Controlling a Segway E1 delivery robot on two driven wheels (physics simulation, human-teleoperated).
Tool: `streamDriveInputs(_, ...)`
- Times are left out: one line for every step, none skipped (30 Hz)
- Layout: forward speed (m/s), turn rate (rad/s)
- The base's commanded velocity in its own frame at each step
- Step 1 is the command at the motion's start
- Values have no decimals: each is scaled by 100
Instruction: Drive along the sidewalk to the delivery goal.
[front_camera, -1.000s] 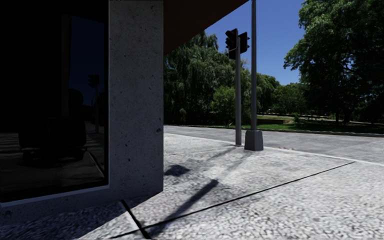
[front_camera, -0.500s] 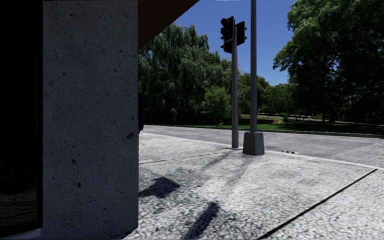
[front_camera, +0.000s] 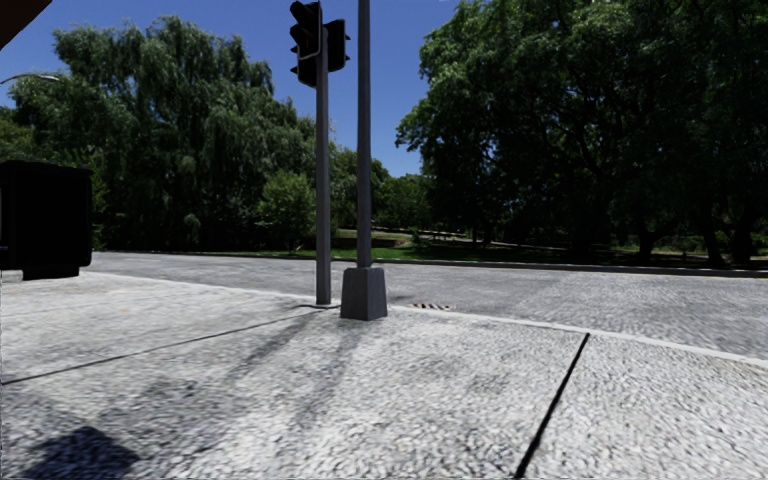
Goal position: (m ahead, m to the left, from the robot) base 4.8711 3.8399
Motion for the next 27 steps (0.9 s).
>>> streamDriveInputs(143,47)
streamDriveInputs(143,76)
streamDriveInputs(143,100)
streamDriveInputs(143,120)
streamDriveInputs(143,120)
streamDriveInputs(143,120)
streamDriveInputs(143,120)
streamDriveInputs(143,120)
streamDriveInputs(143,120)
streamDriveInputs(143,120)
streamDriveInputs(143,120)
streamDriveInputs(143,120)
streamDriveInputs(143,120)
streamDriveInputs(143,120)
streamDriveInputs(143,120)
streamDriveInputs(143,120)
streamDriveInputs(143,120)
streamDriveInputs(143,120)
streamDriveInputs(143,120)
streamDriveInputs(143,120)
streamDriveInputs(143,120)
streamDriveInputs(143,120)
streamDriveInputs(143,120)
streamDriveInputs(143,120)
streamDriveInputs(143,120)
streamDriveInputs(143,111)
streamDriveInputs(143,39)
